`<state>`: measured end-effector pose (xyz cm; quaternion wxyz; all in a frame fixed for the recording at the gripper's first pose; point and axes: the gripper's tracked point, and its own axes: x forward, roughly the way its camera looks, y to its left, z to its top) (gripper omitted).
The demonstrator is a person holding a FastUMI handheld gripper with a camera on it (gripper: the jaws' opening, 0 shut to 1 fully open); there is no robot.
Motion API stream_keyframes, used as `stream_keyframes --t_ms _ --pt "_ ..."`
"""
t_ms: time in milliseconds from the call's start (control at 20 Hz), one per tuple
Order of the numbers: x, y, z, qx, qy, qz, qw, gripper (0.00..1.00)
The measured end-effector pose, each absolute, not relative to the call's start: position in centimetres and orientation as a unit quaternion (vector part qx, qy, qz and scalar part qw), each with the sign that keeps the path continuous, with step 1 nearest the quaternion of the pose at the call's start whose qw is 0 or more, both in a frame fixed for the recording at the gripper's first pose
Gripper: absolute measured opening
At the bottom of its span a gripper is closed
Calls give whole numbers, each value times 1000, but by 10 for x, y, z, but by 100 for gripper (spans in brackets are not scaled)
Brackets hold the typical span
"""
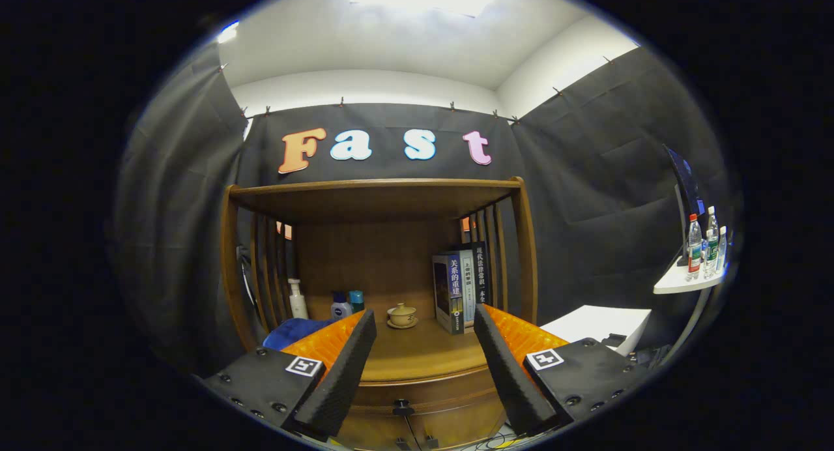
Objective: Pull open the drawer, take out the items inside it, and place them on the countertop above the cabinet.
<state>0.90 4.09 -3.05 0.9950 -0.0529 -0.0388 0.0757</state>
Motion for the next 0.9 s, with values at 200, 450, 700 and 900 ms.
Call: stream_keyframes --t_ms 200,450,700,900 --pt "31 51 -93 -63 -6 104 993 98" --pt "61 49 -173 -29 46 115 992 98" --pt "83 40 -226 -30 73 107 991 98" --pt "94 34 -261 -34 102 106 989 98"
